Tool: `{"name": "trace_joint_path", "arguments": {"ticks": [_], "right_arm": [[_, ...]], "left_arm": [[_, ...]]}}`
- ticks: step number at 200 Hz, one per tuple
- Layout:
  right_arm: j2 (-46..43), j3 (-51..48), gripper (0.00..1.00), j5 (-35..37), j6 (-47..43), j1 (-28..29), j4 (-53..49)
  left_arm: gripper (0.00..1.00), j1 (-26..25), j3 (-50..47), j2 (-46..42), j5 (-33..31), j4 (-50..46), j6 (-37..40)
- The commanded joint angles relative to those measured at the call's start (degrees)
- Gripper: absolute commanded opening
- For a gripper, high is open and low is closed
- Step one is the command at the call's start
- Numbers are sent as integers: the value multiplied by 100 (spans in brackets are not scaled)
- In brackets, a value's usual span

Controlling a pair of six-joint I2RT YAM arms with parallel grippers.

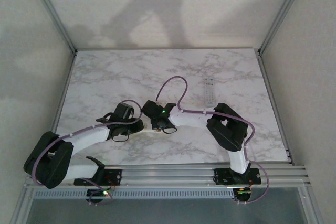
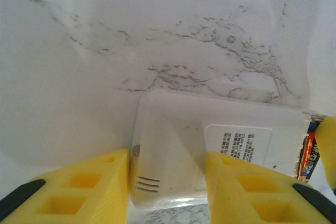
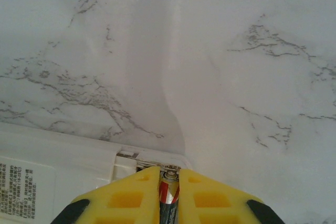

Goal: Load the batteries into the remote control

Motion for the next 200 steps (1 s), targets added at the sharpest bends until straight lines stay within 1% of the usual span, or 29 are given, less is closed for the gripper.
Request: {"name": "trace_joint_path", "arguments": {"ticks": [1,97,127,167,185,200], "right_arm": [[-91,115,14,-375,-96,73,-484],[-287,273,19,-396,-71,-38,-585],[-255,258,19,-323,-45,-56,-695],[-289,265,18,-327,-27,-84,-604],[-332,298,20,-331,-34,-96,-577],[-365,301,23,-314,-43,-116,-558]], "left_arm": [[40,-147,-21,132,113,-56,-28],[40,-151,38,211,143,-41,-1],[40,-158,20,180,114,-49,-6],[40,-165,29,200,125,-53,7],[40,-164,29,194,119,-54,8],[40,-169,12,188,116,-54,16]]}}
